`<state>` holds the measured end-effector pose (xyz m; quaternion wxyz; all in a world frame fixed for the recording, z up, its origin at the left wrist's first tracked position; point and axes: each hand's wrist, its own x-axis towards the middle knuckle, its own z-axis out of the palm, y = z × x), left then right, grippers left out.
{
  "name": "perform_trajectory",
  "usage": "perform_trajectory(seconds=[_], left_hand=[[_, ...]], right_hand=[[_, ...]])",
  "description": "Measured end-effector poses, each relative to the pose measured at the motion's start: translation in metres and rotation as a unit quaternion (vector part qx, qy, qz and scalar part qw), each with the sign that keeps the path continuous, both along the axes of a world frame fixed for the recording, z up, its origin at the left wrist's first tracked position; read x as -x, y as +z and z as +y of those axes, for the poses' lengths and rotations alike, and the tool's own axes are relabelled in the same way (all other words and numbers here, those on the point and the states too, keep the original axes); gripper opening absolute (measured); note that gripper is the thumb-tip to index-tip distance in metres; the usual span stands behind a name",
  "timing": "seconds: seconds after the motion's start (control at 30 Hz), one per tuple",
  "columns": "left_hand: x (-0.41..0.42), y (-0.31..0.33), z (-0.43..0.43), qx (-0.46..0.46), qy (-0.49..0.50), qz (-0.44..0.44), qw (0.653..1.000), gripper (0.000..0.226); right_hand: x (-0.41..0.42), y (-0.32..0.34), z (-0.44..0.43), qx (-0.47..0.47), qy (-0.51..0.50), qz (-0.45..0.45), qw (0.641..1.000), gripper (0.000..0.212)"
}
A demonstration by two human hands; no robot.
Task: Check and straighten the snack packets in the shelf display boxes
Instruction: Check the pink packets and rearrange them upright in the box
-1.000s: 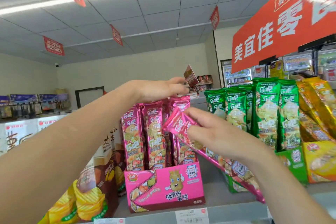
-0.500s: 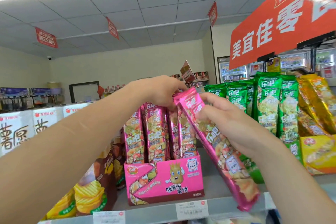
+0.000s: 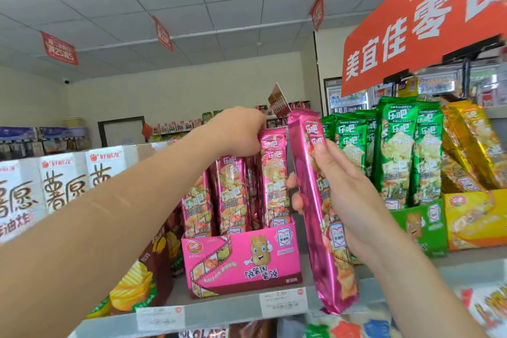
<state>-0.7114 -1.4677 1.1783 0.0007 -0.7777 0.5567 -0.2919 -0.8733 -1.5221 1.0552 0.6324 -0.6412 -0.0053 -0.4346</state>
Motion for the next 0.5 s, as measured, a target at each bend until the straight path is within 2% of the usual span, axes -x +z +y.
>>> perform_trajectory(seconds=[0.07,0.17,0.23,0.3,0.37,0.43,0.5], left_hand=[[-0.001,0.0,0.003,0.002,0.005,0.021,1.0,0.035],[-0.002,0.0,0.01,0.008,0.007,0.036,0.999,0.049],[0.0,-0.002,0.016,0.025,0.001,0.044,0.999,0.054],[0.006,-0.003,0.024,0.073,-0.029,0.04,0.996,0.05],[0.015,-0.007,0.036,0.16,-0.092,0.041,0.982,0.035],[0.028,-0.017,0.049,0.229,-0.184,0.128,0.947,0.026],[0.044,-0.032,0.062,0.221,-0.271,0.291,0.891,0.032]], right_hand=[[0.002,-0.006,-0.001,-0.032,0.021,0.022,0.999,0.043],[0.006,-0.008,0.001,-0.013,0.089,0.03,0.995,0.032],[0.009,-0.01,0.004,-0.003,0.114,0.03,0.993,0.036],[0.009,-0.014,0.002,0.001,0.128,0.018,0.992,0.038],[0.012,-0.015,0.005,-0.003,0.136,0.006,0.991,0.041],[0.013,-0.016,0.008,0.003,0.131,-0.003,0.991,0.045],[0.015,-0.018,0.012,0.015,0.131,-0.008,0.991,0.05]])
